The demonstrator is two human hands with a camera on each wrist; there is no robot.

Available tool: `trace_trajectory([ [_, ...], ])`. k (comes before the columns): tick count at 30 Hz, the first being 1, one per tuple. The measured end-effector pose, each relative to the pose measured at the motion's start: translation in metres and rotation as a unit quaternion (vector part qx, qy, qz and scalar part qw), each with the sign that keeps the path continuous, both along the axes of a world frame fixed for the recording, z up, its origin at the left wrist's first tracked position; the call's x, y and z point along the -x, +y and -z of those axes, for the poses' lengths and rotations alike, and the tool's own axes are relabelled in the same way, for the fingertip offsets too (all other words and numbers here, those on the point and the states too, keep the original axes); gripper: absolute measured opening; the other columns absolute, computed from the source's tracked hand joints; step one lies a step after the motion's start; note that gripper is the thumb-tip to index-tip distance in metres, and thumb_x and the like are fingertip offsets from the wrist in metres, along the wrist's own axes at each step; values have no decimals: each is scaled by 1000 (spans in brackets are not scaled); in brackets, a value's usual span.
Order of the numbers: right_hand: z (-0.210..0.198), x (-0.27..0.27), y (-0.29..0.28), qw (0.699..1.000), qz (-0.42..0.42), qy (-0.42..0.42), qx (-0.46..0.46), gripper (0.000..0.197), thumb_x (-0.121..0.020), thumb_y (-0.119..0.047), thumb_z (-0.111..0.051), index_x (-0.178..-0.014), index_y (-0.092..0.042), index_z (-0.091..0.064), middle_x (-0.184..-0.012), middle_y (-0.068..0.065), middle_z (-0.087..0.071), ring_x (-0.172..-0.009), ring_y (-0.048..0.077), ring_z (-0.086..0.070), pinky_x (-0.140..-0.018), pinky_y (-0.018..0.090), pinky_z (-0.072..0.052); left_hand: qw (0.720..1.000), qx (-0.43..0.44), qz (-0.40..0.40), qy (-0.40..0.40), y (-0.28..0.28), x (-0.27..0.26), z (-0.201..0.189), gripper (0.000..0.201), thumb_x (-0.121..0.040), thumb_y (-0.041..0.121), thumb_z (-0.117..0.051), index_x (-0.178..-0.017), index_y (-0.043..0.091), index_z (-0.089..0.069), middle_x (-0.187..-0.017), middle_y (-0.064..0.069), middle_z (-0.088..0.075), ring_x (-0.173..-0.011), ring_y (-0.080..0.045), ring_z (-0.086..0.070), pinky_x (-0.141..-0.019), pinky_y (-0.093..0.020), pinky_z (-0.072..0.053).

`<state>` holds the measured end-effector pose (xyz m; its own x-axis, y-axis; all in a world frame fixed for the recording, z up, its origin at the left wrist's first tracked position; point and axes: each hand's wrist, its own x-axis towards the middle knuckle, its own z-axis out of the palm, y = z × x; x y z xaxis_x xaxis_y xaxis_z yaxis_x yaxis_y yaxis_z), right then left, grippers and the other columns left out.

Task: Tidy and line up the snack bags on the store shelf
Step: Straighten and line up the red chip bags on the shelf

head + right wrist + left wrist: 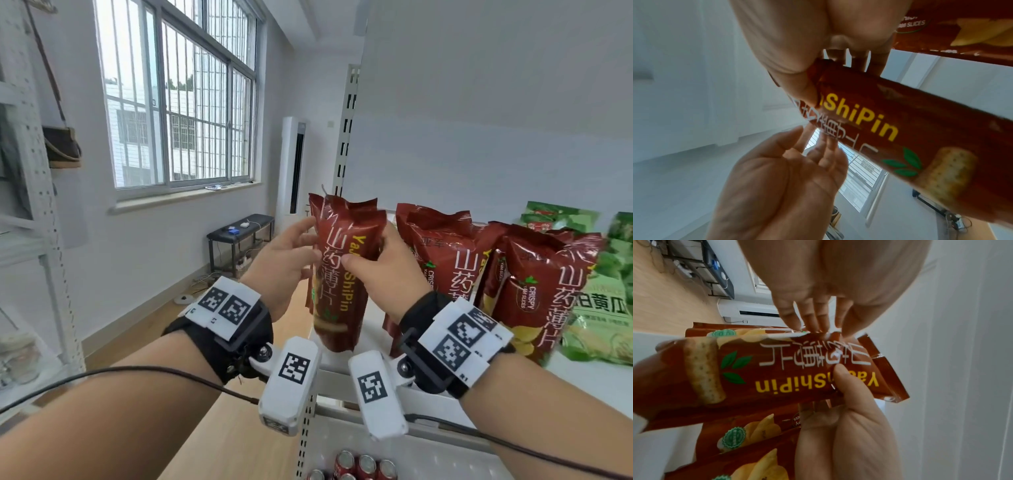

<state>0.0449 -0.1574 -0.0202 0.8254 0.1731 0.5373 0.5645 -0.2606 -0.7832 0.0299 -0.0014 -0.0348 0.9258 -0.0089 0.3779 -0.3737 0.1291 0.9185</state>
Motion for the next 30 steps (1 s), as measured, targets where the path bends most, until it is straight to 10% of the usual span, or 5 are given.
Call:
trace_trajectory([
  [7, 4, -4, -2, 995, -17, 84, -61, 43, -80, -1, -62, -113, -25, -50, -100, -6, -67, -93, 11, -64, -77, 28, -49, 996, -56, 21, 64, -5, -8, 12, 69, -76, -7, -70, -134, 17, -44, -108, -11, -69, -98, -26, -68, -87, -45, -54],
  [16, 2, 21, -18, 992, 80, 93, 27, 57, -85, -16, -64, -136, -20, -36, -136, 2, -46, -103, 11, -51, -89, 30, -45, 996, -34, -60, 61, -12, -32, 26, 46, -68, 15, -83, -94, 36, -52, -88, 6, -70, -83, -13, -69, -76, -36, -56],
  [20, -3, 36, -28, 991, 104, 75, 23, 43, -86, -18, -62, -124, -26, -44, -123, -5, -54, -108, 13, -55, -96, 38, -48, 995, -37, -63, 67, -17, -37, 30, 61, -67, 16, -84, -116, 28, -49, -101, 4, -66, -93, -15, -66, -84, -39, -54],
  [27, -7, 39, -66, 975, 205, -27, -86, 28, -83, -14, -63, -94, -32, -44, -85, -4, -51, -70, 3, -53, -57, 11, -43, 991, -71, -101, 43, -24, -24, 24, 105, -37, 52, -83, -129, 38, -34, -122, 2, -51, -111, -21, -56, -95, -50, -49],
  [30, -5, 31, -85, 962, 236, -15, -137, 35, -81, -12, -66, -101, -26, -43, -89, -5, -47, -70, 0, -53, -52, 8, -40, 982, -74, -176, 9, -30, -14, 19, 76, -40, 58, -76, -105, 48, -39, -124, -2, -45, -111, -22, -54, -92, -49, -50],
])
